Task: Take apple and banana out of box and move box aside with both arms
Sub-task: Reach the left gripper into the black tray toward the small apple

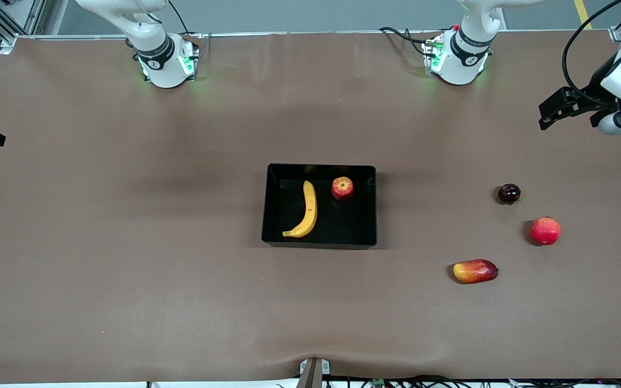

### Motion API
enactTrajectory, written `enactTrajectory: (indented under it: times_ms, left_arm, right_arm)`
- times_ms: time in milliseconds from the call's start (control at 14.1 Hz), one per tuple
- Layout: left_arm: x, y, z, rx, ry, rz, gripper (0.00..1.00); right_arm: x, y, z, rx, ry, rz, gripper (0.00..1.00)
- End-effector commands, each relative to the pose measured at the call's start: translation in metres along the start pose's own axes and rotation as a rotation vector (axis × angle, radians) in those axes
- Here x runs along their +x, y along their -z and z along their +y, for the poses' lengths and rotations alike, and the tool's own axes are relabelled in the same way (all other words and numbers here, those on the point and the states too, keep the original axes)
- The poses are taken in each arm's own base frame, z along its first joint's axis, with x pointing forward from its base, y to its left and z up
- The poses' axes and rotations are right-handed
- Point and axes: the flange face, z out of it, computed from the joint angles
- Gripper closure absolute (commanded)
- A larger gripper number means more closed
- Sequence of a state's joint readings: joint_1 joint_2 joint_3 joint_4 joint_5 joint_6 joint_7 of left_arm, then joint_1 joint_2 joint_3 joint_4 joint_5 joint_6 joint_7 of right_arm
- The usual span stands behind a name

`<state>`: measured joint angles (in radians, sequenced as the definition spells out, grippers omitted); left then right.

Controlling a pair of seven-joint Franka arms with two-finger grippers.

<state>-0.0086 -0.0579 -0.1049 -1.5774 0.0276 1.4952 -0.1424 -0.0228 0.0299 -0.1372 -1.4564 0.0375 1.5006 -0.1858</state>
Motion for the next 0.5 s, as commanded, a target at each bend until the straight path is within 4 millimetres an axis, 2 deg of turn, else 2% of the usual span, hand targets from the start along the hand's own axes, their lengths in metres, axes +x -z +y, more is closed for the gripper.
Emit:
enactTrajectory:
  times_ms: [0, 142, 213, 284, 426]
  left_arm:
    - [-0.001, 0.007, 0.000, 0.019, -0.011, -0.005, 0.00]
    - [0.000, 0.007, 0.005, 0.020, -0.017, -0.003, 0.00]
    - [0.011, -0.008, 0.011, 0.016, -0.019, -0.032, 0.00]
    - [0.024, -0.011, 0.017, 0.014, -0.029, -0.032, 0.00]
    - [0.035, -0.043, 0.069, 0.007, -0.055, -0.084, 0.00]
  right_arm:
    - [-0.002, 0.005, 0.002, -0.004, -0.004, 0.002, 0.00]
    - [-0.002, 0.005, 0.002, -0.004, -0.004, 0.002, 0.00]
    - [-0.002, 0.005, 0.003, -0.005, -0.004, 0.002, 0.00]
    - [-0.002, 0.005, 0.003, -0.005, -0.006, 0.002, 0.00]
    - [-0.002, 0.005, 0.003, -0.005, -0.004, 0.002, 0.00]
